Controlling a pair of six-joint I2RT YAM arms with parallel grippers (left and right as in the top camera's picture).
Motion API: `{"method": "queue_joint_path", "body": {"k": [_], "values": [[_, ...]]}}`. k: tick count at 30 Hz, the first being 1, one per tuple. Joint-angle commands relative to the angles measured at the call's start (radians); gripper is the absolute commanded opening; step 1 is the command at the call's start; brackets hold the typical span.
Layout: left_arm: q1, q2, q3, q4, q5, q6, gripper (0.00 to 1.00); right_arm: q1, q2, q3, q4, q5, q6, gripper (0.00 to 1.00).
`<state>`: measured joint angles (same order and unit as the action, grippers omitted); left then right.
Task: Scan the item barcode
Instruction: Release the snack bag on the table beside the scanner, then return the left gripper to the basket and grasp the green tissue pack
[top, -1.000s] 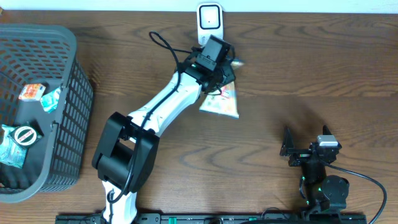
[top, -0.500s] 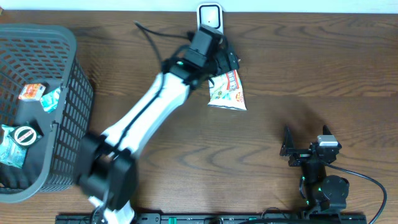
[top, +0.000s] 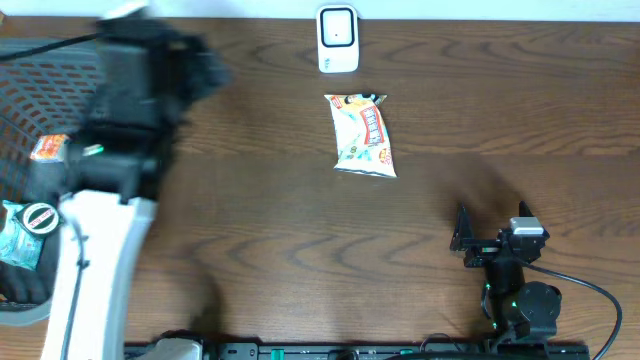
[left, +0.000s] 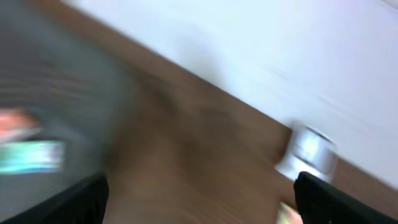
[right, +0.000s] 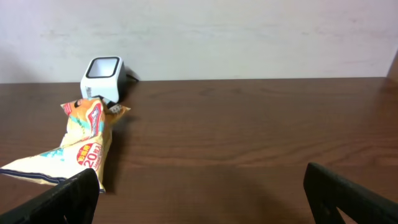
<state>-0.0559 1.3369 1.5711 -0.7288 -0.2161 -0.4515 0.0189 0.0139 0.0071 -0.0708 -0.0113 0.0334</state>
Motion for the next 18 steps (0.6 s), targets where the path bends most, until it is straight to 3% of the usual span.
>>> {"method": "queue_joint_path", "body": {"k": [1,8,13,18], "values": [[0.178,-0.045,0.015,-0.027,-0.092,0.079,0.93,-0.004,-0.003,-0.002,-0.004,0.002,0.006,0.99],[0.526,-0.012,0.015,-0.156,-0.092,0.146,0.93,-0.004,-0.003,-0.002,-0.004,0.002,0.006,0.99],[0.674,0.044,0.0,-0.231,-0.092,0.167,0.93,-0.004,-0.003,-0.002,-0.004,0.002,0.007,0.99],[0.714,0.114,-0.016,-0.29,-0.088,0.171,0.93,-0.004,-0.003,-0.002,-0.004,0.002,0.006,0.99]]}}
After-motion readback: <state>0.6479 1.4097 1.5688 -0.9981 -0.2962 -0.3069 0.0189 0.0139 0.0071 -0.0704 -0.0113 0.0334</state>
